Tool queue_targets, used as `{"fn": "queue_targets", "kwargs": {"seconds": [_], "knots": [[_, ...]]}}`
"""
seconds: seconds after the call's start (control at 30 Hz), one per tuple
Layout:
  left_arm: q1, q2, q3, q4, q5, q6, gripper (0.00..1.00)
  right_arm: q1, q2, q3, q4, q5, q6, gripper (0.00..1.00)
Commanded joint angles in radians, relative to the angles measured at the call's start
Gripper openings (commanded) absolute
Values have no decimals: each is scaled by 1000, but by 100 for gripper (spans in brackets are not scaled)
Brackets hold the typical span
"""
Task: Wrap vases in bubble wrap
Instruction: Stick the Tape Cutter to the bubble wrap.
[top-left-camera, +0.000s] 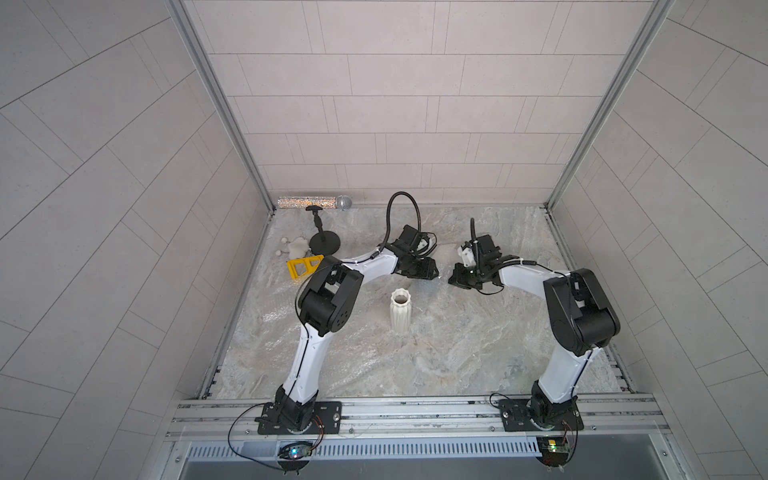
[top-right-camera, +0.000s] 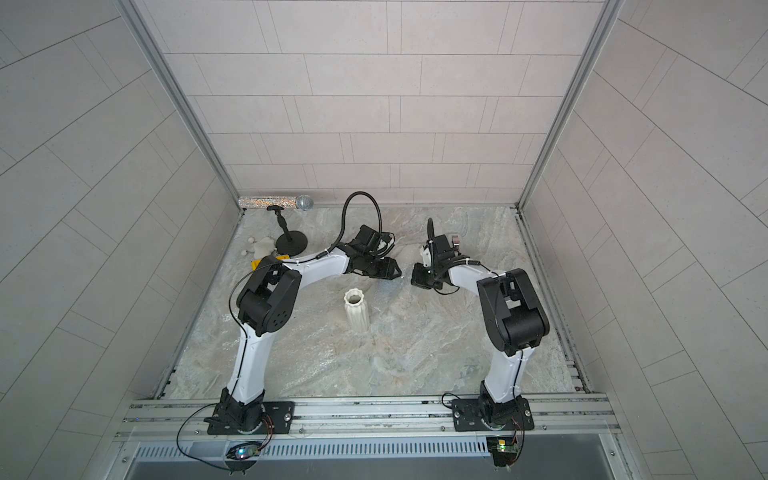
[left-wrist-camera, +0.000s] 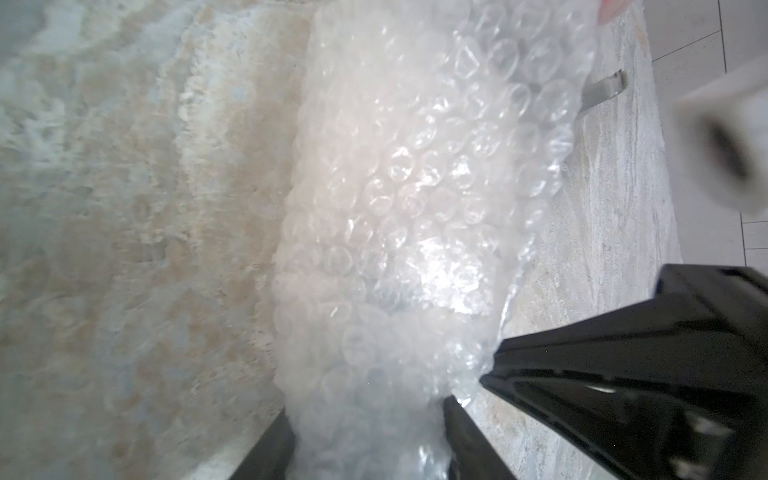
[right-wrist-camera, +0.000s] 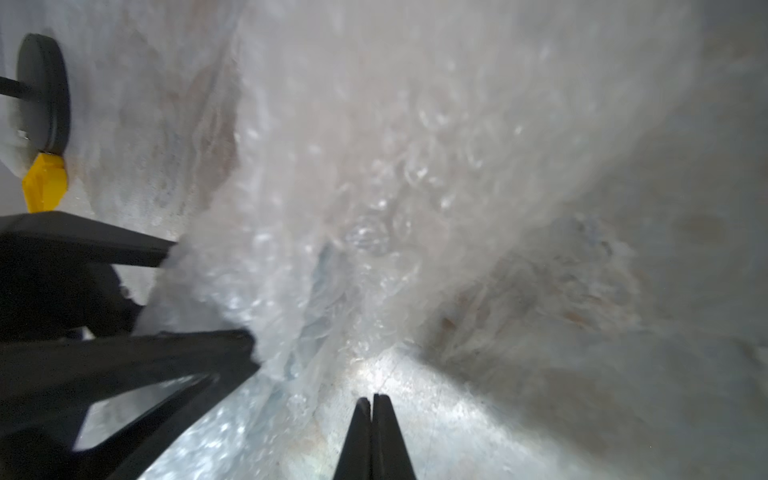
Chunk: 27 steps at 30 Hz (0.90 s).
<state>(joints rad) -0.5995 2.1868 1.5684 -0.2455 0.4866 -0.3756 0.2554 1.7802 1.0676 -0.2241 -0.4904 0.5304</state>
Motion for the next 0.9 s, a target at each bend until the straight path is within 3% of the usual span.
{"fn": "queue_targets", "kwargs": {"seconds": [0.0, 0.33, 0.63, 0.87], "knots": [[-7, 21, -42, -61, 0, -30, 53, 23, -1, 41, -59, 4, -27, 0], [-13, 17, -37, -55, 24, -43, 53, 52, 137, 172, -49, 52, -18, 0], [-17, 17, -47, -19, 23, -82, 53, 62, 197, 171, -2, 68, -6, 0], [-16, 11, -51, -6, 9, -107, 53, 53, 93, 155, -53, 80, -44, 0]]}}
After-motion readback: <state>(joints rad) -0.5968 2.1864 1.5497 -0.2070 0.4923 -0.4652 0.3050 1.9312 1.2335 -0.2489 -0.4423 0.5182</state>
